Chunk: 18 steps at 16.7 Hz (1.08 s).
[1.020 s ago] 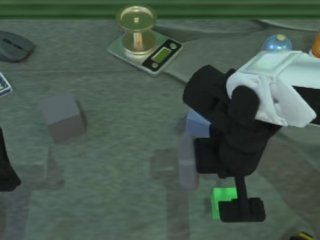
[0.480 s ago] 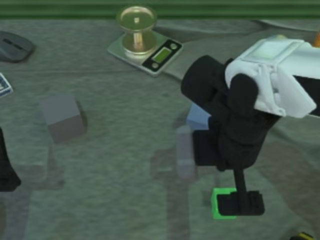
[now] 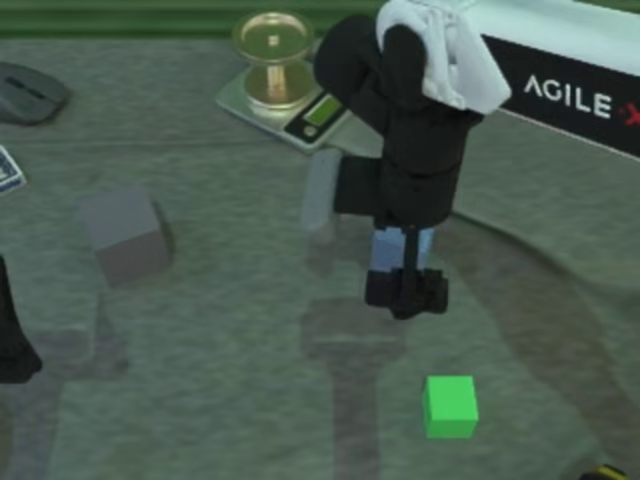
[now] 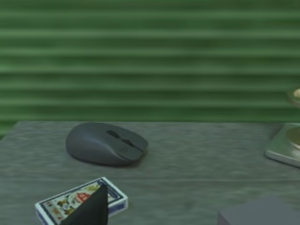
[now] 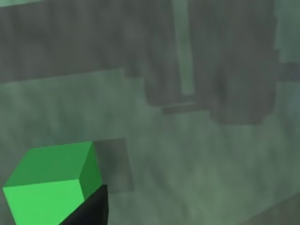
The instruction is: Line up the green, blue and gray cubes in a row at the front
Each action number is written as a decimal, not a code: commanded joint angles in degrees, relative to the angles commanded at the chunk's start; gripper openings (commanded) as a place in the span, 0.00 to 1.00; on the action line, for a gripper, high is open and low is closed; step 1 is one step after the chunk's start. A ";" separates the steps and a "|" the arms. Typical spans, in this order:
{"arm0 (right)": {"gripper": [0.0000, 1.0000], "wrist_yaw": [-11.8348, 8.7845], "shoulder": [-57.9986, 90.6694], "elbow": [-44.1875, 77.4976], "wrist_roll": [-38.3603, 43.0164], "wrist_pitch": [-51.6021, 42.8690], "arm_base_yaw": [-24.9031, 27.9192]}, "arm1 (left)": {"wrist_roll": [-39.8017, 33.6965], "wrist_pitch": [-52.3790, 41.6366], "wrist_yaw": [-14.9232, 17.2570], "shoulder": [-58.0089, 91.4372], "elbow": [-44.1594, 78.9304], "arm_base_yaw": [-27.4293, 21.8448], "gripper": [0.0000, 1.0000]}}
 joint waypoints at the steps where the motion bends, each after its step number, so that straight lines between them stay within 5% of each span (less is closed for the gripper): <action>1: 1.00 0.05 2.88 4.66 0.68 -1.45 -0.98 | 0.00 0.00 0.00 0.00 0.00 0.00 1.00; 8: 1.00 0.56 16.69 25.85 4.61 -7.95 -6.50 | 0.00 0.00 0.00 0.00 0.00 0.00 1.00; 18: 1.00 0.61 17.91 20.54 4.93 -1.55 -6.67 | 0.00 0.00 0.00 0.00 0.00 0.00 1.00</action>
